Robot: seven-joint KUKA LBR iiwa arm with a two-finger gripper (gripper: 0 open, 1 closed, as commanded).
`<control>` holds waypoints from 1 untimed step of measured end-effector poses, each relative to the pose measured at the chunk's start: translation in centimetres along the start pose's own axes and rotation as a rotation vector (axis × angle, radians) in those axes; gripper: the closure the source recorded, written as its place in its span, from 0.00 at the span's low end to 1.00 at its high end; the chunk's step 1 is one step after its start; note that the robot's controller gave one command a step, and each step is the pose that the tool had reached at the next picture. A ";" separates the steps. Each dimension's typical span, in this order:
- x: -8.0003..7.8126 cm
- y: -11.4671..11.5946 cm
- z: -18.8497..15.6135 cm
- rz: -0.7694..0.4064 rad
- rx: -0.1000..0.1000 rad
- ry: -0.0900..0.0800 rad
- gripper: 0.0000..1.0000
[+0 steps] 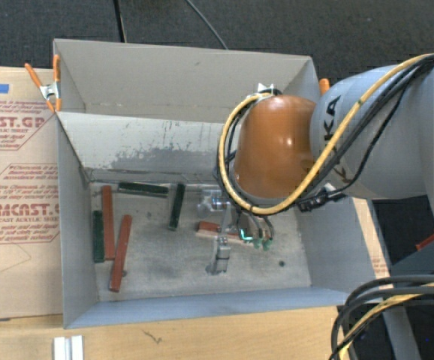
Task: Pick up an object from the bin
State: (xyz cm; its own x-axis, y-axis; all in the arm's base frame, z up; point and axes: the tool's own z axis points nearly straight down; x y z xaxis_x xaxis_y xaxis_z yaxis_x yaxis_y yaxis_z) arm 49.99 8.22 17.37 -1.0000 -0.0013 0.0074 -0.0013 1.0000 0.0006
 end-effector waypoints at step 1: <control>-0.2 0.0 -0.4 0.001 -0.001 -0.008 0.00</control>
Offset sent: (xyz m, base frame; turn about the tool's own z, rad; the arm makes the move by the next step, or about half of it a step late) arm 0.0542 -0.0608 -0.1037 -0.0893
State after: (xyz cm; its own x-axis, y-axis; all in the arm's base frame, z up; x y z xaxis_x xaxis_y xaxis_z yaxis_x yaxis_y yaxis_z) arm 50.19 8.18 17.74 -1.0000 -0.0003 -0.0002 -0.0003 1.0000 0.0013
